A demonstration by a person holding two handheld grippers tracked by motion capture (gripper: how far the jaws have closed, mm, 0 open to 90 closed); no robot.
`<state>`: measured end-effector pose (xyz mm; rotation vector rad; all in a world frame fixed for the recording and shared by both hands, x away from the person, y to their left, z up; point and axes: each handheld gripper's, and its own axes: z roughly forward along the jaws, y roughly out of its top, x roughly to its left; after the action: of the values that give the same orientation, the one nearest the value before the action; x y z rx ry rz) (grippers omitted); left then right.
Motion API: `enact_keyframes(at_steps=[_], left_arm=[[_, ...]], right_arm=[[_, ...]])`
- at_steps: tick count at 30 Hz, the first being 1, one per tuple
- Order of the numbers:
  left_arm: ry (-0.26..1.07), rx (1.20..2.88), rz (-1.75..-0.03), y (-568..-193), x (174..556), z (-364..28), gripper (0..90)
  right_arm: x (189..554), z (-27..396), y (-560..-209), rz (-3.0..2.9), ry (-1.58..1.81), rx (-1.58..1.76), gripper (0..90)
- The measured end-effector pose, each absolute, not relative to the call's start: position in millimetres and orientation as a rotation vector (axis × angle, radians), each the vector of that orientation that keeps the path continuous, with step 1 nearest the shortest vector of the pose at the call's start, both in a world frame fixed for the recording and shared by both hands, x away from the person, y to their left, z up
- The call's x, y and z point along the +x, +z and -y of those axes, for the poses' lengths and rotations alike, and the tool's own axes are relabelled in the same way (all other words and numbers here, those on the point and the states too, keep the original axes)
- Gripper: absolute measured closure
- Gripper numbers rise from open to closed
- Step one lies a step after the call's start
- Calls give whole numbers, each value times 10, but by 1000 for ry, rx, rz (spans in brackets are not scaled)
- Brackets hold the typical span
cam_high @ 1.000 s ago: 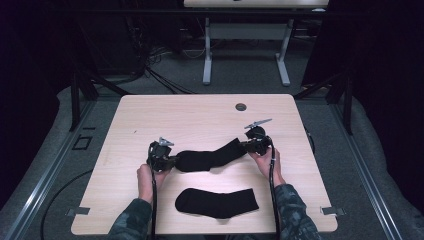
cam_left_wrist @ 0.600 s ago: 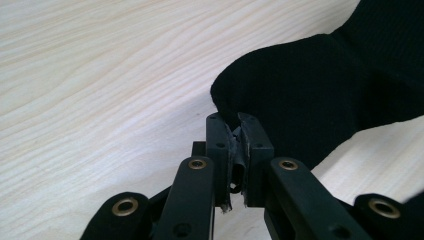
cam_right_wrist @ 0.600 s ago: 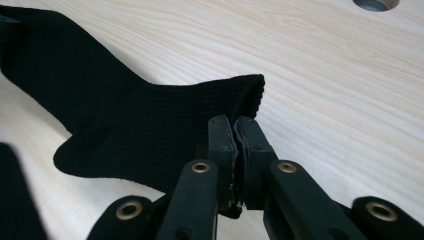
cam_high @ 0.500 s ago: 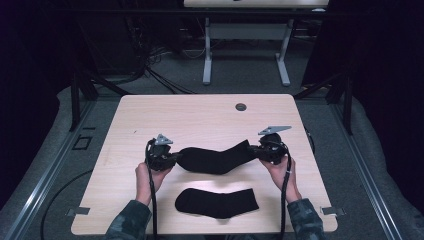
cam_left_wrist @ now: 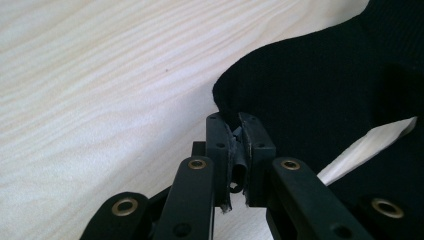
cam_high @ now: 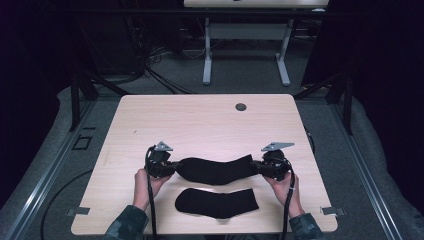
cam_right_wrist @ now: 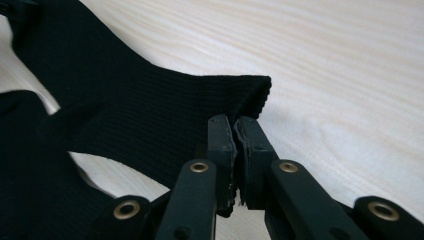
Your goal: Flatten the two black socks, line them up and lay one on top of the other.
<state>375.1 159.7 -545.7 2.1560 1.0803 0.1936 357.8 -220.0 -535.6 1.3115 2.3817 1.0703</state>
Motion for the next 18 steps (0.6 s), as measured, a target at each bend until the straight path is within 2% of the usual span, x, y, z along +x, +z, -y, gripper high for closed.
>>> enact_keyframes(at_steps=[6,18], left_arm=[[174,2203,-1094,-5584,3773,-1578,831],[175,2239,-1093,-5671,3785,-1591,768]], right_arm=[[3632,2156,-5554,-2429,995,1325,847],[3575,2138,-5605,-2447,957,1327,839]])
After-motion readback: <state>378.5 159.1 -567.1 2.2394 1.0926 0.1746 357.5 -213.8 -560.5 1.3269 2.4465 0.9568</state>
